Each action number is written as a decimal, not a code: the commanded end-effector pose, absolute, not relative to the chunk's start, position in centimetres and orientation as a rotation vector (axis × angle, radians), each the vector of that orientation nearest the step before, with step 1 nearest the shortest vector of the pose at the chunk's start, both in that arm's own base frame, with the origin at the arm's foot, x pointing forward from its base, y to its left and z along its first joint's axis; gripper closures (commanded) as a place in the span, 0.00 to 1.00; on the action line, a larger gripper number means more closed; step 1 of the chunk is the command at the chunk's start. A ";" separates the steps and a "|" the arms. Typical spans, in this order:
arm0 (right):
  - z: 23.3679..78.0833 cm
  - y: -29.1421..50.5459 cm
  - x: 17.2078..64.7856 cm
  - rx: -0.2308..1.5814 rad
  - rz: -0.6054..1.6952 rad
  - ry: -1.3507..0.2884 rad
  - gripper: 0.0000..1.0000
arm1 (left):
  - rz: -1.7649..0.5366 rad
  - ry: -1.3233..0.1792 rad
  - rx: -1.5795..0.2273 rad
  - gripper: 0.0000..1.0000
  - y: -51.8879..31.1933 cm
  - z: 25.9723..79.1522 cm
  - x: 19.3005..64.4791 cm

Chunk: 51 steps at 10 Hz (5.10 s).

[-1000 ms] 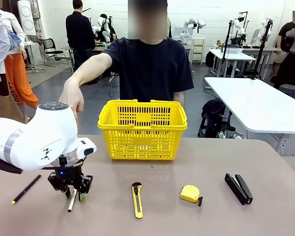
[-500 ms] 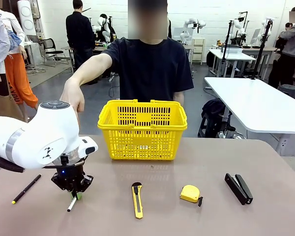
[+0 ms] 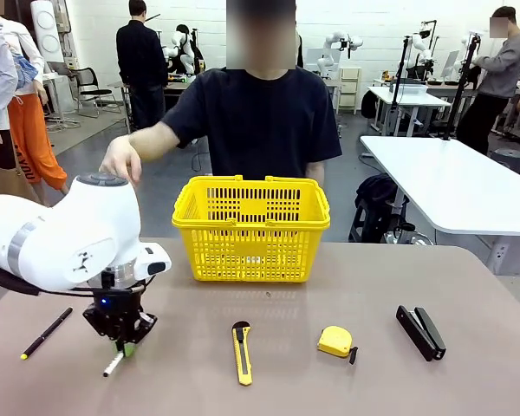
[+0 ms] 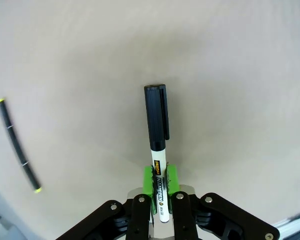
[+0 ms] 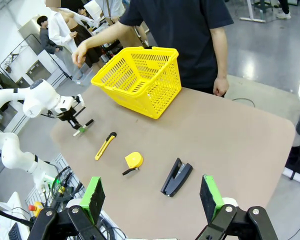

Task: Place the items the person wants into the basket.
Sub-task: Pick up the item the person points to and place it in the Market Basket.

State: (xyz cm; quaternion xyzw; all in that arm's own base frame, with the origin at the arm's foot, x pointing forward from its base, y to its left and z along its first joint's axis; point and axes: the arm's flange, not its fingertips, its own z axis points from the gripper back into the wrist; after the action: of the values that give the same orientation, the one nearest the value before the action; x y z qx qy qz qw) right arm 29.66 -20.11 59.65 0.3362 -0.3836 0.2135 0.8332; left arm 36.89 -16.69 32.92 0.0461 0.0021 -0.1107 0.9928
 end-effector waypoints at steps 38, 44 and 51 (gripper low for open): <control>59.7 -20.2 29.8 0.730 0.465 -0.835 0.00 | -1.494 -0.146 0.188 0.88 -32.4 60.0 49.2; 59.7 -20.2 29.8 0.730 0.465 -0.835 0.00 | -1.549 -0.004 0.018 0.88 -33.6 61.1 58.2; 59.7 -20.2 29.8 0.730 0.465 -0.835 0.00 | -1.639 0.025 -0.047 0.88 -34.5 52.3 67.7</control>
State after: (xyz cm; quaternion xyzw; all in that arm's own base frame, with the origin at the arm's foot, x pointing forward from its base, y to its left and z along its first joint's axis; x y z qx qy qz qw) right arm 29.63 -20.10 59.76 0.3395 -0.3855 0.2119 0.8314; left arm 65.06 -33.05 50.95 -0.0302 0.0112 -0.7197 0.6936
